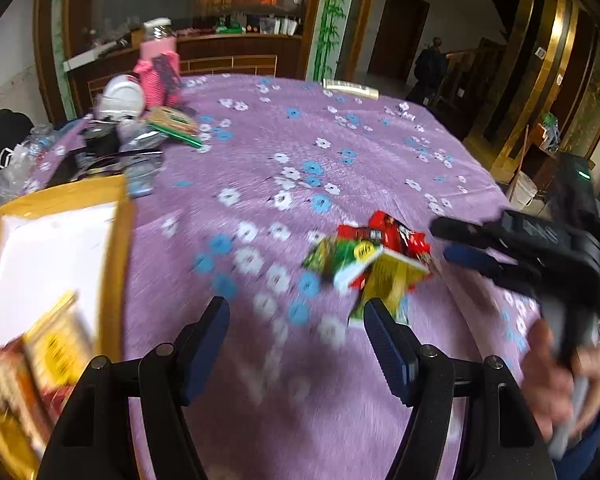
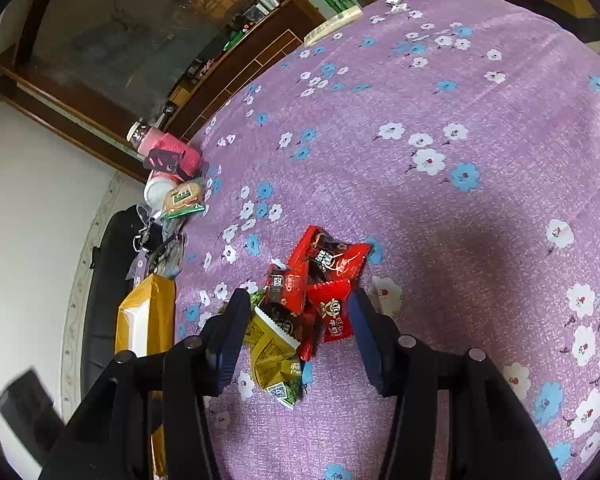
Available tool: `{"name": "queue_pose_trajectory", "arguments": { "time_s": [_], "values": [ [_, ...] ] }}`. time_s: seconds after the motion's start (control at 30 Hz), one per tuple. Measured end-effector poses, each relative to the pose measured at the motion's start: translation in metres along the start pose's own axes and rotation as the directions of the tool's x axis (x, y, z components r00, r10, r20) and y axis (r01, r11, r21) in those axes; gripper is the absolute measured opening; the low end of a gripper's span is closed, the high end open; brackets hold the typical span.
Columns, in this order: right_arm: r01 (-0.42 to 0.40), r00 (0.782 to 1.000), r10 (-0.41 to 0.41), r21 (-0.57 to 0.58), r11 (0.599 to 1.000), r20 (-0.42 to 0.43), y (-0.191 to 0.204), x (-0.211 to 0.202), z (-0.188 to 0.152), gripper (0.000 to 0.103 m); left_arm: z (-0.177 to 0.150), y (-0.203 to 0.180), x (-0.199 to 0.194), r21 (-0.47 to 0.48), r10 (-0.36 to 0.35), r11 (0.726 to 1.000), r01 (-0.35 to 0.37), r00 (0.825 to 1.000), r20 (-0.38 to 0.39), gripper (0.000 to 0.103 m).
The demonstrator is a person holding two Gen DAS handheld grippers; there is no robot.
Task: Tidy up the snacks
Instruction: 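Move both grippers back to the remaining red and green snacks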
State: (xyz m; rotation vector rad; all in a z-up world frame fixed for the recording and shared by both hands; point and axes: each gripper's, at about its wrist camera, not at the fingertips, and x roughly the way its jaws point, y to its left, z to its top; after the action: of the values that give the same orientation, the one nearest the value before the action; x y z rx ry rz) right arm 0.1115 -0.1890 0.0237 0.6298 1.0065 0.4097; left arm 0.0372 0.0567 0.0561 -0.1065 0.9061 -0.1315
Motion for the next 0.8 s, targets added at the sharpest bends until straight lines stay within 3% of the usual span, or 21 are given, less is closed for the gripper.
{"name": "queue_pose_trajectory", "arguments": {
  "time_s": [0.07,0.2,0.37,0.4,0.47,0.53,0.67,0.8],
  "values": [
    [-0.014,1.000,0.014,0.014,1.000,-0.005,-0.003,-0.001,0.000,0.051,0.011,-0.004,0.019,-0.002,0.003,1.000,-0.003,1.000,-0.028,0.073],
    [-0.027,1.000,0.027,0.028,0.999,-0.005,-0.004,-0.003,0.000,0.051,0.025,-0.014,0.051,-0.021,-0.074,0.997,0.072,0.993,-0.094,0.075],
    [-0.050,0.999,0.051,0.022,0.999,-0.017,-0.002,-0.003,-0.001,0.051,0.030,-0.030,0.077,0.030,-0.039,0.999,0.041,0.996,-0.075,0.082],
    [-0.053,0.998,0.053,0.014,0.999,-0.022,0.000,-0.003,-0.001,0.051,0.028,-0.030,0.079,0.034,-0.014,0.999,0.017,0.997,-0.075,0.080],
    [-0.054,0.998,0.054,0.006,0.999,-0.025,0.002,-0.003,-0.003,0.051,0.025,-0.025,0.083,0.028,-0.015,0.999,0.018,0.997,-0.079,0.060],
    [-0.054,0.998,0.054,-0.008,0.998,-0.033,0.006,-0.001,-0.004,0.051,0.025,-0.013,0.082,-0.018,-0.041,0.999,0.040,0.996,-0.078,0.057],
    [-0.036,0.997,0.031,-0.082,0.996,-0.067,0.020,0.010,-0.013,0.051,0.028,0.007,0.062,-0.083,-0.021,0.996,0.018,0.999,-0.036,0.057],
    [0.010,0.991,-0.041,-0.236,0.972,-0.128,0.047,0.030,-0.031,0.051,0.022,0.023,0.030,-0.113,0.076,0.991,-0.067,0.994,0.076,0.057]
  ]
}}
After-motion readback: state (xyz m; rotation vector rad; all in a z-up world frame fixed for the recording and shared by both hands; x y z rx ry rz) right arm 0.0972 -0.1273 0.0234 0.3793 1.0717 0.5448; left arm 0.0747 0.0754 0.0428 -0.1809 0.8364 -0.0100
